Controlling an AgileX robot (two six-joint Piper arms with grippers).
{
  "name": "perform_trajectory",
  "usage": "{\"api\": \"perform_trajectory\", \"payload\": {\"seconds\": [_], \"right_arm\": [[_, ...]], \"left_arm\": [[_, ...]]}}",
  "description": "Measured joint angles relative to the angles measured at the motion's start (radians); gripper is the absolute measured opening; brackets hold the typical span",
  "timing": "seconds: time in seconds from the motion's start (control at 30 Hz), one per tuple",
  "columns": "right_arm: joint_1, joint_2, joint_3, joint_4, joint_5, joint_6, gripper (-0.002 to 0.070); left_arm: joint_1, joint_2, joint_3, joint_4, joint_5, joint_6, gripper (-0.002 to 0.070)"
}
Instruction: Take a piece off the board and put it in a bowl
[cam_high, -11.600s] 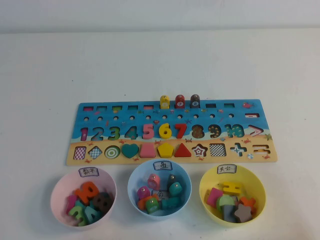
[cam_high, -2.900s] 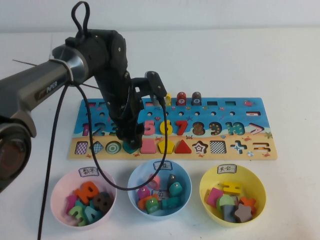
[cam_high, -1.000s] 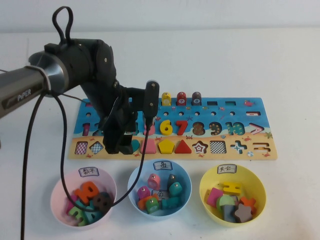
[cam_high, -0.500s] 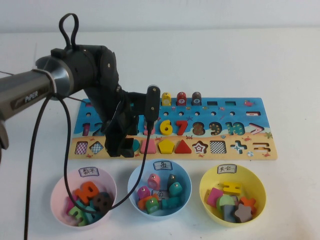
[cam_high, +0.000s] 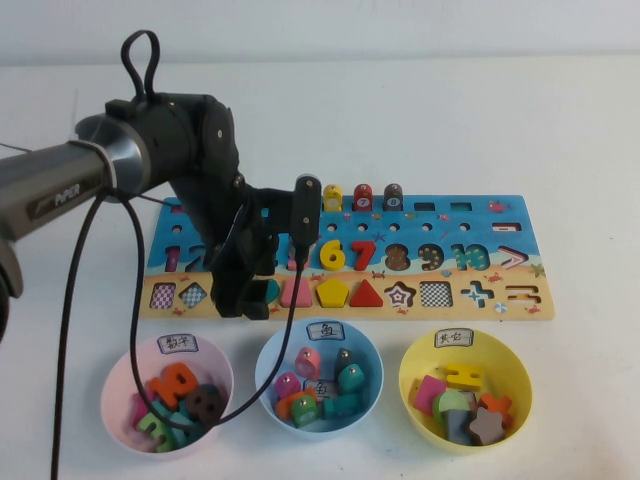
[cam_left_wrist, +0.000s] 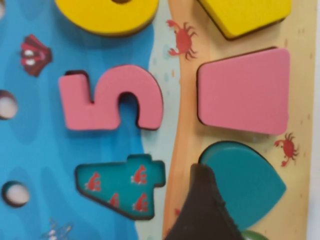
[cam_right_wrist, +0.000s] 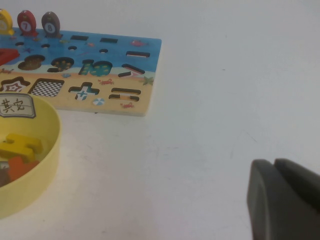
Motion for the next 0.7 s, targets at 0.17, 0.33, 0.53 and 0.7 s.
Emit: {"api": "perform_trajectory", "payload": {"seconds": [0.17, 0.33, 0.53, 0.7], "right_arm": [[0.0, 0.0, 0.0, 0.0, 0.0, 0.0, -0.0017], [0.0, 0.0, 0.0, 0.0, 0.0, 0.0, -0.0017], [0.0, 0.0, 0.0, 0.0, 0.0, 0.0, -0.0017], [0.0, 0.0, 0.0, 0.0, 0.0, 0.0, -0.0017]], "left_arm": [[0.0, 0.026, 0.0, 0.0, -0.006, 0.0, 0.044], [0.0, 0.026, 0.0, 0.0, -0.006, 0.0, 0.044], [0.0, 0.026, 0.0, -0.001, -0.007, -0.013, 0.0438], [0.0, 0.027, 0.0, -0.001, -0.015, -0.021, 0.0372]]}}
